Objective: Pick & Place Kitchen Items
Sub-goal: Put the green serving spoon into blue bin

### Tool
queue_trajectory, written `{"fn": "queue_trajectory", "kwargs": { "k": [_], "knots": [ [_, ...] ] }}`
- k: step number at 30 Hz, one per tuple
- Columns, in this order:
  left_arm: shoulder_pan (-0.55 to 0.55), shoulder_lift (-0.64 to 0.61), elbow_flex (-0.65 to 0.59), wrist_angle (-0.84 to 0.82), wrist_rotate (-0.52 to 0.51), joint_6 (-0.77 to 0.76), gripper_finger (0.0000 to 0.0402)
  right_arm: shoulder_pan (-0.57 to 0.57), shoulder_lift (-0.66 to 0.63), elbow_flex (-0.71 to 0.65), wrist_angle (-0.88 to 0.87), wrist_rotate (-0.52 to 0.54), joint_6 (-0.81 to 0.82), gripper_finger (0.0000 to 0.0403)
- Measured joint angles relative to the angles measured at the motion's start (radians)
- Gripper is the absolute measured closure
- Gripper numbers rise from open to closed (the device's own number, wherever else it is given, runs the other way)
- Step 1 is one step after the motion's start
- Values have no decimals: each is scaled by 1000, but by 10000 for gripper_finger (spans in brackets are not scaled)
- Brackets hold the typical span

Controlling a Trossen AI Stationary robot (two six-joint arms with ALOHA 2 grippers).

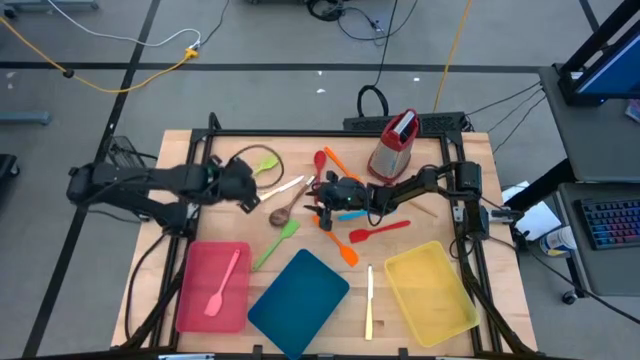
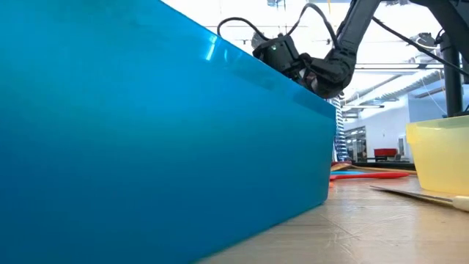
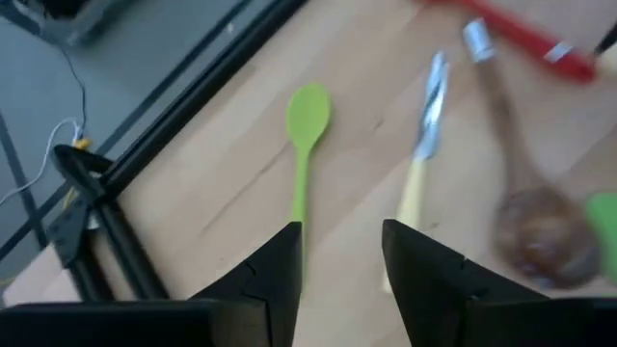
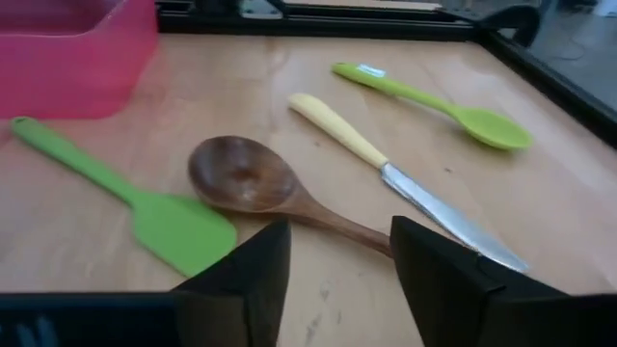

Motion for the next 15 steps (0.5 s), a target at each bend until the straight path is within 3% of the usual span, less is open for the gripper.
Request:
{"fn": "queue_trajectory", "kwargs": {
  "k": [7,15],
  "knots": [
    [264,-2,-23,133,165,277,223,17,0,0,0,-2,2,189],
    [485,0,-214,433,441,445,222,19,0,0,-13,-2,8,194]
  ]
}}
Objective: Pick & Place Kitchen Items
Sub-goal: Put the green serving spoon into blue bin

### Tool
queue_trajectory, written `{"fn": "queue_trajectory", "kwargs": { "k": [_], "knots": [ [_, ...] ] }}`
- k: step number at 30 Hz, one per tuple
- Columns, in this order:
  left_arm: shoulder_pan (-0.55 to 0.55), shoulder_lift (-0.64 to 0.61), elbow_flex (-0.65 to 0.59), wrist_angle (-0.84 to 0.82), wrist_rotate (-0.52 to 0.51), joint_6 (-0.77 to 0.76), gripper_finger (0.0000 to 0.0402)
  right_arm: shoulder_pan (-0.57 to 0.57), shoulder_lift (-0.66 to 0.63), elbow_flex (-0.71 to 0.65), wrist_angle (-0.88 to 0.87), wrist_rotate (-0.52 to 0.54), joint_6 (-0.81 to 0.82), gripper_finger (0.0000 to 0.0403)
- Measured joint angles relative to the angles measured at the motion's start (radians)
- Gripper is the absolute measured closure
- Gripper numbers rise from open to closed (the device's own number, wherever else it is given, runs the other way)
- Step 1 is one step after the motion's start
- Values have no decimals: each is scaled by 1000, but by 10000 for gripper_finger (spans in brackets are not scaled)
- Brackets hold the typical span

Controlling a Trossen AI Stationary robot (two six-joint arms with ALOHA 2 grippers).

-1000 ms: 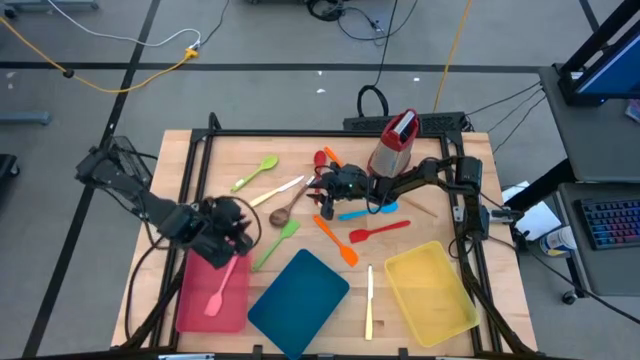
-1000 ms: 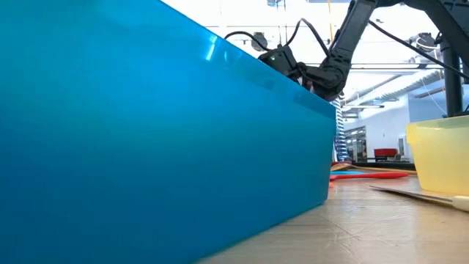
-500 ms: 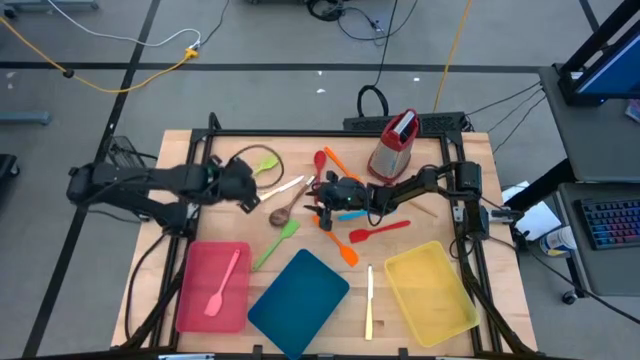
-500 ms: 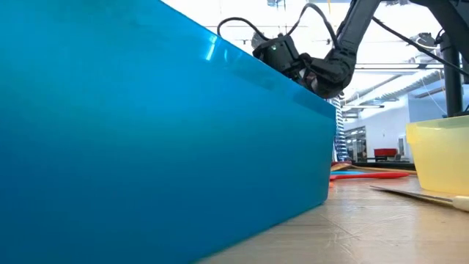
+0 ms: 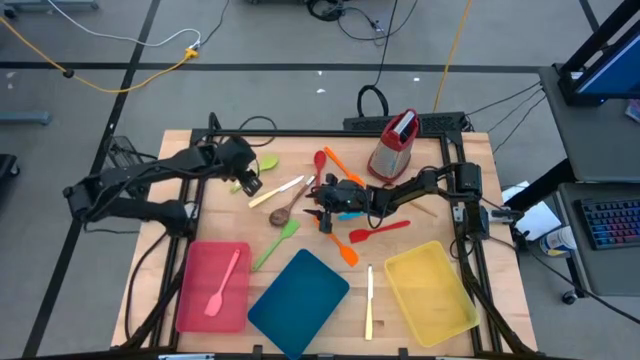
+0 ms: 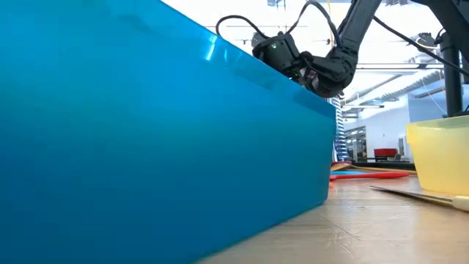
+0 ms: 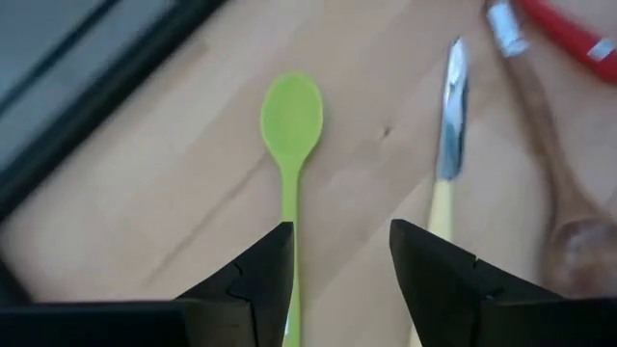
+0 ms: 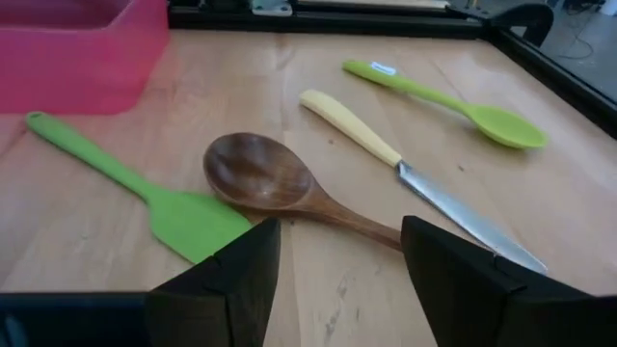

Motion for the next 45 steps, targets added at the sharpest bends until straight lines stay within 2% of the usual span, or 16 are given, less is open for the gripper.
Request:
{"fn": "queue_trajectory", "kwargs": {
  "k": [5,14,20,30,34,40,45],
  "knots": [
    [78,0,-128,112,39,4,222,0,0,0,1,0,74,193],
    [131,0,-295,360,67,31,222,4,0,0,1,0,82,194],
    [161,26,-327,438,123,43,222,3,0,0,1,0,82,196],
    [201,207,-325,553,151,86,225,3,0,0,1,0,82,197],
    [202,225,-324,580,150,86,260,3,0,0,0,0,82,198],
    [203,228,-326,632,145,85,362,3,0,0,0,0,82,198],
    [199,204,-326,653,151,72,363,4,0,0,0,0,120,199]
  ]
}}
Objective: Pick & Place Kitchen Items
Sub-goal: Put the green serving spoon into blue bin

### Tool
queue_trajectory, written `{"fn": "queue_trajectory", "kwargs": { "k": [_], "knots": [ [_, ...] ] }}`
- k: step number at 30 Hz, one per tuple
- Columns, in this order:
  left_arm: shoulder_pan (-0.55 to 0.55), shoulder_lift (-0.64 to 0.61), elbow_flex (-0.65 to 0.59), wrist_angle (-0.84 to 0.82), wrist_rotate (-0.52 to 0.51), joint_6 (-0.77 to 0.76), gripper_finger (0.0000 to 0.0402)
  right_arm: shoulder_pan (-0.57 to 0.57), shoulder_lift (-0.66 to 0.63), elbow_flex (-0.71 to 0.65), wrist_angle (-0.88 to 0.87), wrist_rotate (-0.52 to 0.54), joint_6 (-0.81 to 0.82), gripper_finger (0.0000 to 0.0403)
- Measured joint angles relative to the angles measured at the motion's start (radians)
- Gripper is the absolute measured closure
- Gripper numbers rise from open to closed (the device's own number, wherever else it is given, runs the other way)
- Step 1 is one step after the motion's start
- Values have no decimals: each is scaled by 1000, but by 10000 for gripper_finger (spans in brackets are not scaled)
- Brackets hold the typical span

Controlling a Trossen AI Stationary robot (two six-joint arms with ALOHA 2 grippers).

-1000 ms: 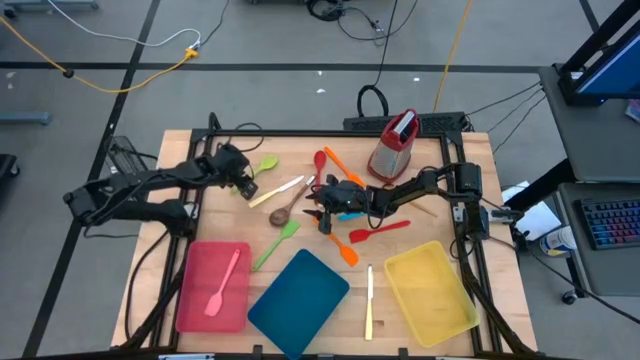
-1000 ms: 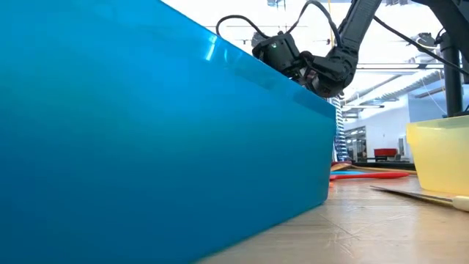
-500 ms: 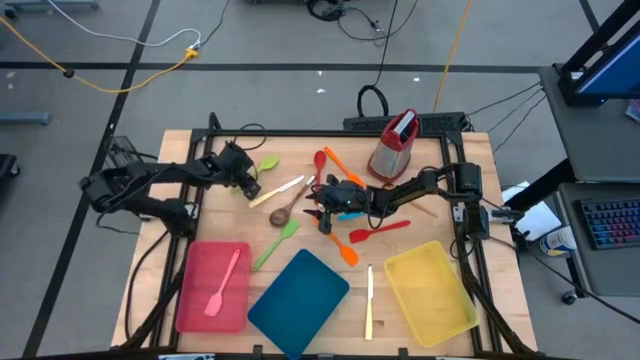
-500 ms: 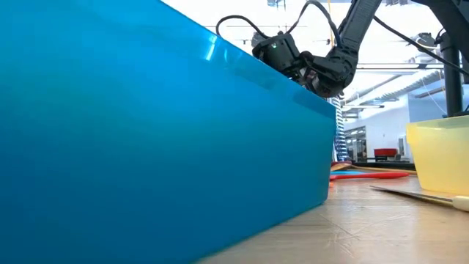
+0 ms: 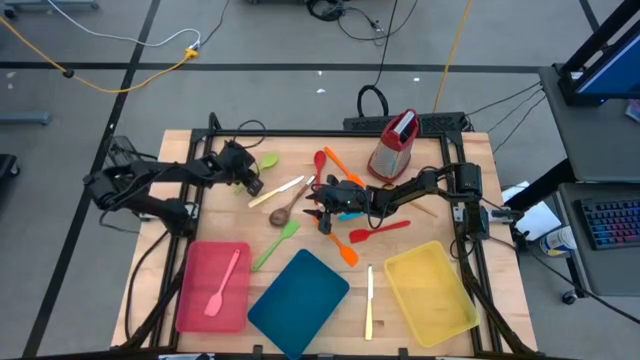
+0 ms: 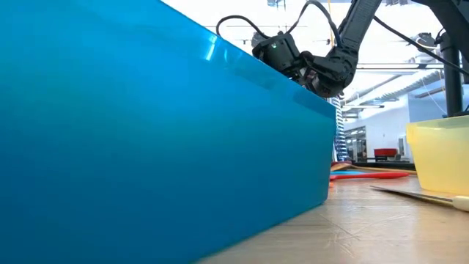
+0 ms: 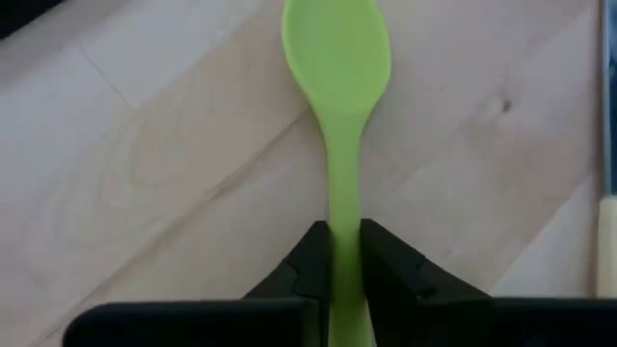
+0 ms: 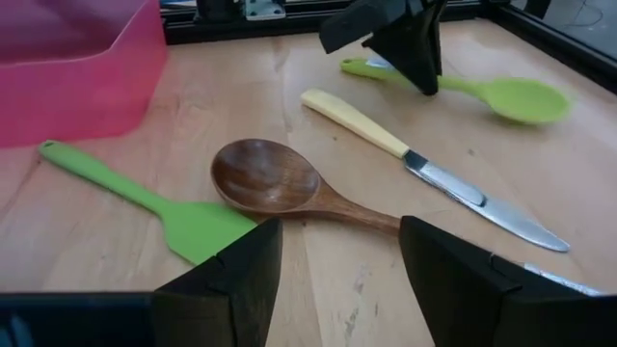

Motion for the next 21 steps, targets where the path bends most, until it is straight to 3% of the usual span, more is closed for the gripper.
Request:
{"fn": "queue_trajectory", "kwargs": {
  "k": [9,17,21],
  "knots": [
    [-165,-212,31,24,95,-108,362,0,0,0,1,31,6,200],
    [-515,-320,31,146,94,-282,362,10,-74,0,-43,30,-2,206],
    [-707,-299,31,258,-18,-324,362,20,-160,0,-154,31,-67,206]
  ]
}}
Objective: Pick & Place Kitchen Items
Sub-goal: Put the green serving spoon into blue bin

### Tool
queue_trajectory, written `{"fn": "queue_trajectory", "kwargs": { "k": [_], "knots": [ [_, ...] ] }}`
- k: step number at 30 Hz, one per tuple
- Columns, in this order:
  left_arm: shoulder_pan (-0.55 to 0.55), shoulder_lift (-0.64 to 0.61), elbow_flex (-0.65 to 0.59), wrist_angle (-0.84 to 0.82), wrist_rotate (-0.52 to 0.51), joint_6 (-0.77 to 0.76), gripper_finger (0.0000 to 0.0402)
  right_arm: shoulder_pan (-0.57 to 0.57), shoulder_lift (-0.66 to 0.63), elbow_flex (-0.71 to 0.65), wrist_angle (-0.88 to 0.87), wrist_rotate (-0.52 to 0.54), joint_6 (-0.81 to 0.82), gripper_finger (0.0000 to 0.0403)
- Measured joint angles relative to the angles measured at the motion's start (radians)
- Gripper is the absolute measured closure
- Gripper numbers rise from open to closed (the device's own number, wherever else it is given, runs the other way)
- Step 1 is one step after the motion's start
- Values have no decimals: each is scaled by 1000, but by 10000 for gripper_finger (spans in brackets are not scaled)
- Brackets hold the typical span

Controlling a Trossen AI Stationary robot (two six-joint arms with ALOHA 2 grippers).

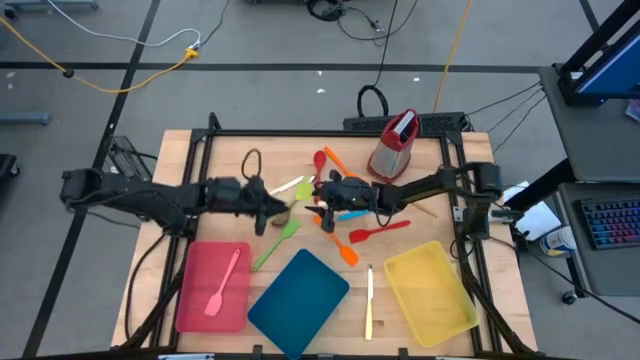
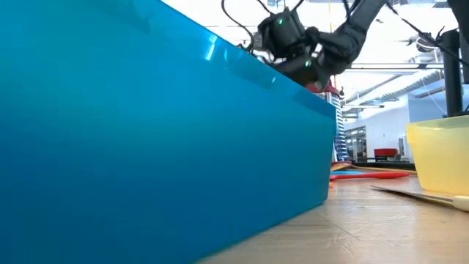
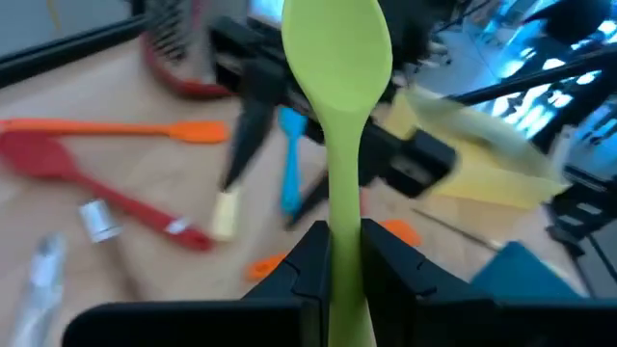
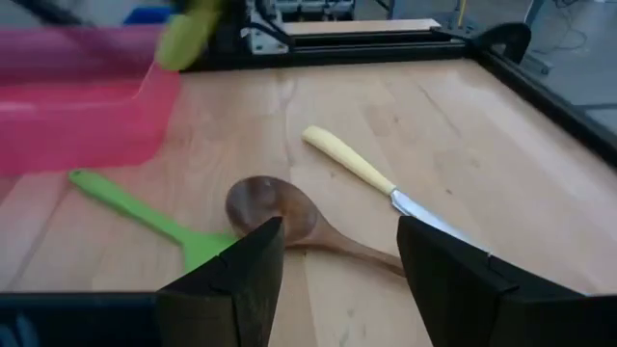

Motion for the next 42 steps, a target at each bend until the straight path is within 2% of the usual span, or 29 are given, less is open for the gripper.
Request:
{"fn": "queue_trajectory", "kwargs": {
  "k": [2,7,10,13,17,20,24,27,31,34,38,42],
  "knots": [
    [-83,19,0,30,-69,-32,362,6,-48,0,-72,17,-36,206],
    [-268,84,0,108,-211,-126,362,6,-157,0,-274,140,-65,207],
    [-368,147,0,198,-277,-176,362,6,-189,0,-326,208,-56,207],
    [-459,226,11,304,-335,-200,362,6,-196,0,-322,217,-58,207],
    [-560,349,119,300,-410,-203,362,6,-196,0,-309,200,-46,207],
    [-606,445,238,196,-429,-207,362,6,-196,-3,-311,203,-17,207],
    [-631,558,380,14,-436,-301,361,6,-196,-23,-309,203,-6,207],
    [-639,627,439,-85,-437,-402,361,6,-196,-44,-310,203,-6,207],
    [-642,703,454,-106,-407,-567,360,6,-195,-63,-312,204,-18,206],
    [-650,754,454,-116,-336,-663,360,6,-195,-63,-273,204,-37,207],
    [-648,776,458,-136,-270,-744,360,6,-195,-63,-164,201,-67,206],
    [-636,773,458,-146,-252,-762,359,10,-195,-63,-117,201,-60,206]
  ]
}}
